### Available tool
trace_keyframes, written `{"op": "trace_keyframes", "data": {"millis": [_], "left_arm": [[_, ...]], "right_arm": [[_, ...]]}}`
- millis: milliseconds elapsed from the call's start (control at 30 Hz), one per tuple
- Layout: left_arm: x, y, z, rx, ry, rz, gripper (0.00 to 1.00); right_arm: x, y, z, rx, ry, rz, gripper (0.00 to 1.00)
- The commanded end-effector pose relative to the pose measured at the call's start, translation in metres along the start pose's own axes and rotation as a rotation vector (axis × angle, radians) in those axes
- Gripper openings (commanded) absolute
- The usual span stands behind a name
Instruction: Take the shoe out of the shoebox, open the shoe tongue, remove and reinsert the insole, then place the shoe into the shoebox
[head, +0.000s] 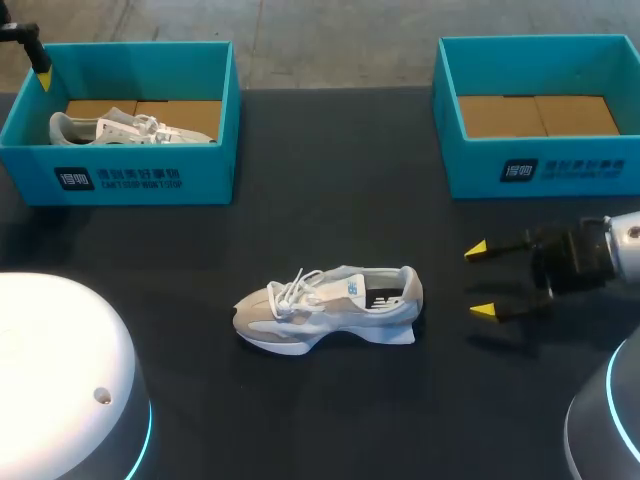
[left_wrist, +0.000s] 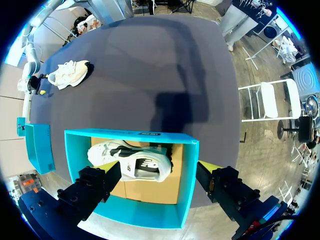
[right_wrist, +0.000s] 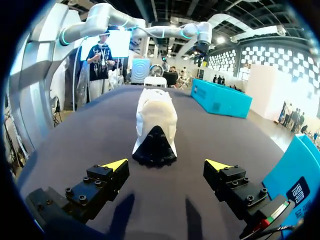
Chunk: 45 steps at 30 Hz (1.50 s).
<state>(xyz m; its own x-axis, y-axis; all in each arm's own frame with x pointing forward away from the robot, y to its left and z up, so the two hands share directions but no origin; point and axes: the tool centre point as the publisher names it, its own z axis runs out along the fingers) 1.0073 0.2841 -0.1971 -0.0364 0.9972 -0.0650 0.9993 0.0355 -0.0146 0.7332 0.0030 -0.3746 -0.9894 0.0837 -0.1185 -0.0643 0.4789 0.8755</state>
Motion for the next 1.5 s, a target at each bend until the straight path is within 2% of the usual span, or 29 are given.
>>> {"op": "trace_keyframes", "data": {"millis": [33, 367, 867, 1033, 1300, 1500], "left_arm": [[0.0, -0.001, -0.001, 0.0, 0.004, 0.0, 1.0], [0.0, -0.001, -0.001, 0.0, 0.004, 0.0, 1.0], [0.0, -0.001, -0.001, 0.0, 0.004, 0.0, 1.0], [0.0, -0.001, -0.001, 0.0, 0.004, 0.0, 1.0], [0.0, -0.001, -0.001, 0.0, 0.004, 0.0, 1.0], [0.0, -0.001, -0.001, 0.0, 0.004, 0.0, 1.0]], "right_arm": [[0.004, -0.001, 0.01, 0.013, -0.019, 0.025, 1.0], [0.01, 0.002, 0.035, 0.015, -0.013, 0.082, 1.0], [0.01, 0.002, 0.035, 0.015, -0.013, 0.082, 1.0], [0.01, -0.002, 0.038, 0.044, -0.013, 0.103, 1.0], [0.015, 0.002, 0.053, -0.007, 0.0, 0.081, 1.0], [0.013, 0.008, 0.066, -0.016, 0.001, 0.07, 1.0]]}}
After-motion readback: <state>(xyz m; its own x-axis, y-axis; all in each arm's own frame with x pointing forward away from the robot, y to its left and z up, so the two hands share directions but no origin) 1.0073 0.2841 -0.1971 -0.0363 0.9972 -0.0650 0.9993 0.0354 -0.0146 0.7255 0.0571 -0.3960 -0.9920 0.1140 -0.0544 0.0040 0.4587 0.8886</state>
